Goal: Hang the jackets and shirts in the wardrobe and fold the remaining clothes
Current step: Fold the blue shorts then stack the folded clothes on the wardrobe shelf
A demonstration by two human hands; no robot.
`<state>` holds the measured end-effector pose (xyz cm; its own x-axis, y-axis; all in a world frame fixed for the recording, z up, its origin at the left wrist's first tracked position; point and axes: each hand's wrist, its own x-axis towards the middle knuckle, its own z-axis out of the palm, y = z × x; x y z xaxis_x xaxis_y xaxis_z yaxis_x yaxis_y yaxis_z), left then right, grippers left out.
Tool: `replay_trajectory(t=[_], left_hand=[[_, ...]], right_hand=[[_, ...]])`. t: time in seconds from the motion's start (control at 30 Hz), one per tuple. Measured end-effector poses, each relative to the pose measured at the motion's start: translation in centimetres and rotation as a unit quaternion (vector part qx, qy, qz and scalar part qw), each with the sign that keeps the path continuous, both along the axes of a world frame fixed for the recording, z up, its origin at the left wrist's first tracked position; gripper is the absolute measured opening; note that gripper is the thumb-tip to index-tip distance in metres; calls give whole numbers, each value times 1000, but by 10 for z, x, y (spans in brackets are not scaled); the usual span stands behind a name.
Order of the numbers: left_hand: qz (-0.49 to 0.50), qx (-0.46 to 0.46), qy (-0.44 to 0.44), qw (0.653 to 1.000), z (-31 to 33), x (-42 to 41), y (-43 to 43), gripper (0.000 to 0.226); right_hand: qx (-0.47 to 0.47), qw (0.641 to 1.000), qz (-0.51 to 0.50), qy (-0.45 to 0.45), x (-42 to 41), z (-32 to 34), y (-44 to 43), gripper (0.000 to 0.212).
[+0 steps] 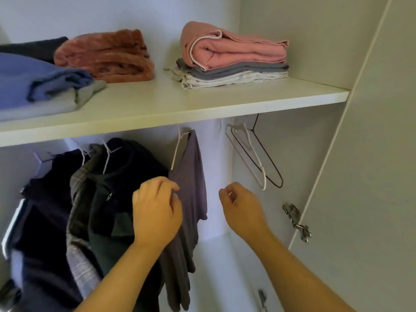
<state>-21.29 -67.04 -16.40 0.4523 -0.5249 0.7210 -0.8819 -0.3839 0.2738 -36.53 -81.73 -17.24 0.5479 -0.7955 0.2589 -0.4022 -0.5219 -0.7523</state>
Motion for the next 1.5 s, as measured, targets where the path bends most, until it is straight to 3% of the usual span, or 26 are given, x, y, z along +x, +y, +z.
replay_trajectory(t=[0.17, 0.3, 0.5, 0.63, 0.97, 1.17, 1.23, 1.4, 1.5], left_hand=[[220, 81, 56, 970, -9, 63, 61, 55], [252, 140, 146, 946, -25, 83, 74, 71], [193, 101, 283, 934, -37, 101, 72, 65], [148, 150, 268, 940, -36, 97, 48, 58], [138, 200, 240, 940, -34, 41, -29, 75], [115, 229, 264, 930, -23, 10, -66, 78], [103, 225, 278, 928, -22, 7, -75, 79], [55, 193, 309, 930, -14, 5, -67, 58], [144, 116, 151, 971, -9, 30, -23, 52]], right_hand=[[-50, 989, 77, 119, 85, -3, 42, 55], [-74, 981, 72, 162, 136, 6, 59, 82], [63, 976, 38, 203, 143, 0, 43, 34], [-24, 958, 48, 282, 122, -2, 25, 4], [-93, 923, -32, 371, 62, 20, -33, 23], [-102, 912, -59, 392, 35, 26, -65, 9], [-89, 909, -73, 401, 29, 28, -73, 18], [-78, 894, -82, 433, 18, 31, -84, 29], [-90, 904, -79, 410, 15, 29, -87, 26]])
